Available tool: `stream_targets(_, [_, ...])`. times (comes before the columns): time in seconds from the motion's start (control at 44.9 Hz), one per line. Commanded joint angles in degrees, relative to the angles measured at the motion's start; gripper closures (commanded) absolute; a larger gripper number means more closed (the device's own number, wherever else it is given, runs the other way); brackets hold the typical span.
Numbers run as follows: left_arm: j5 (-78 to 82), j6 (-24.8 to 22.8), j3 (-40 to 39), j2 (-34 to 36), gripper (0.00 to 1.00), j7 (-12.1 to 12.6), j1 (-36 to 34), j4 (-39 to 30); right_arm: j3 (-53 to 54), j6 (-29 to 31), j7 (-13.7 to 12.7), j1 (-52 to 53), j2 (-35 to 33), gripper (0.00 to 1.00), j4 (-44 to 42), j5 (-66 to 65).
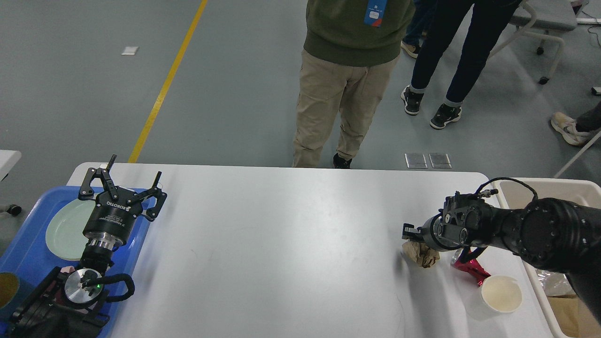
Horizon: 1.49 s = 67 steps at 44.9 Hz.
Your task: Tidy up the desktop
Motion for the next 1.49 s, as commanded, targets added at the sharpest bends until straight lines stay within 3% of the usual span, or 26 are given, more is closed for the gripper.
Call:
stream_targets(0.0, [0.0,0.0,0.01,0.0,0.04,0.0,0.0,0.0,-0.08,0.03,-0.17,-0.23,0.91,0.93,-0.4,0.64])
stream_targets(0.022, [0.0,0.0,0.01,0.0,0.04,0.0,0.0,0.0,-0.08,0.03,-0.17,-0.23,0.91,1.0,-0.4,0.64])
stream_targets(0.045, [0.0,0.0,0.01,0.0,0.04,0.0,0.0,0.0,0.0,0.03,-0.26,-0.14,0.91,1.0,-0.4,0.64])
stream_targets(0.468, [0.0,0.0,-0.08,0.0,0.04,0.0,0.0,0.0,2.11,1.08,-2.28,4.16,0.13,1.0,2.23,4.86])
stream_targets(0.78, [0.0,0.0,0.01,0.0,0.04,0.0,0.0,0.0,-2.97,7.49,-3.51,32.27,-12.26,1.0,32.46,5.03])
stream_targets(0.958, [0.0,0.0,0.01,0.0,0.04,0.0,0.0,0.0,-10.8,18.21,-3.07,47.04,-13.67,1.0,42.92,5.03])
stream_targets(1.092, [0.0,0.0,0.01,0.0,0.04,0.09,0.0,0.0,-15.28,19.89,-2.63,56.36,-16.48,1.0,51.18,4.86])
stream_targets(1.203, [0.0,0.0,0.01,0.0,0.04,0.0,0.0,0.0,-19.5,19.72,-0.97,64.8,-18.94,1.0,58.65,4.68])
stream_targets(1.382, [0.0,0.0,0.01,0.0,0.04,0.0,0.0,0.0,-27.06,19.28,6.59,71.4,-19.92,1.0,62.0,4.77])
stream_targets(1.471, [0.0,0.0,0.01,0.0,0.04,0.0,0.0,0.0,-29.35,18.49,8.0,71.93,-19.83,1.0,62.0,4.95])
